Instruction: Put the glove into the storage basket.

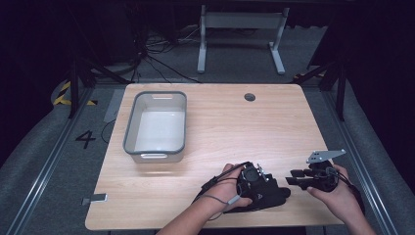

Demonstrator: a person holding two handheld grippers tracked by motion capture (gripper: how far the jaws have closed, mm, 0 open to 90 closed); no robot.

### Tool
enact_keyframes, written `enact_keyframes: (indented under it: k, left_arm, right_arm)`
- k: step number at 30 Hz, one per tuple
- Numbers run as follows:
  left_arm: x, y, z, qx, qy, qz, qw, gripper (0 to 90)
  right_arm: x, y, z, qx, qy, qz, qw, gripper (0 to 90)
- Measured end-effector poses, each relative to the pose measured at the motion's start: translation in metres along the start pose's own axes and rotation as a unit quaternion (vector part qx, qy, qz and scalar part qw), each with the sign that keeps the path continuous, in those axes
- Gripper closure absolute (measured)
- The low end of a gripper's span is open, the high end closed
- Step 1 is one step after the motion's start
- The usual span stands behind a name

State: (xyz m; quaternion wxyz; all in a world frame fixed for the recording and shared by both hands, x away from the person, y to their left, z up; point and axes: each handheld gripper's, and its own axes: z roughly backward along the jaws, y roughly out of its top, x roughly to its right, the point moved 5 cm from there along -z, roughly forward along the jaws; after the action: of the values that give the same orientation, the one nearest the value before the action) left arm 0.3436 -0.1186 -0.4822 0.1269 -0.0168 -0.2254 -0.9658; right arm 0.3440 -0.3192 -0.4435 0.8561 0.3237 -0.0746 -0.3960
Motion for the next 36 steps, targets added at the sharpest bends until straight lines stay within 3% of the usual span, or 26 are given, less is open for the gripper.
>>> enact_keyframes:
  k: [3,7,17,20,22,31,36]
  left_arm:
    - [0.000,0.001,0.000,-0.007,0.012,-0.004,0.9999,41.1]
    - [-0.006,-0.001,0.002,0.003,0.003,-0.009,1.0000,49.3]
    - [-0.011,-0.002,0.004,0.011,0.006,0.014,0.9998,66.8]
    - [-0.010,-0.002,0.006,0.009,0.008,0.009,0.9999,68.5]
    - [-0.013,-0.003,0.011,0.014,-0.003,0.023,0.9996,69.3]
    - [-0.017,-0.006,0.038,0.028,-0.014,0.051,0.9982,69.6]
    - [-0.021,-0.010,0.062,0.050,-0.018,0.082,0.9952,69.5]
  right_arm:
    - [0.001,0.001,0.003,0.007,0.002,-0.004,1.0000,60.9]
    - [0.001,0.001,0.005,0.009,0.003,-0.004,0.9999,61.4]
    - [0.001,0.000,0.004,0.006,0.005,-0.008,0.9999,65.0]
    - [0.003,0.000,0.005,0.007,0.004,-0.011,0.9999,65.2]
    - [0.004,-0.001,0.004,0.005,0.004,-0.011,0.9999,65.8]
    - [0.010,-0.003,0.004,0.002,0.002,-0.017,0.9998,66.5]
    - [0.011,-0.004,0.003,0.000,-0.002,-0.017,0.9999,66.4]
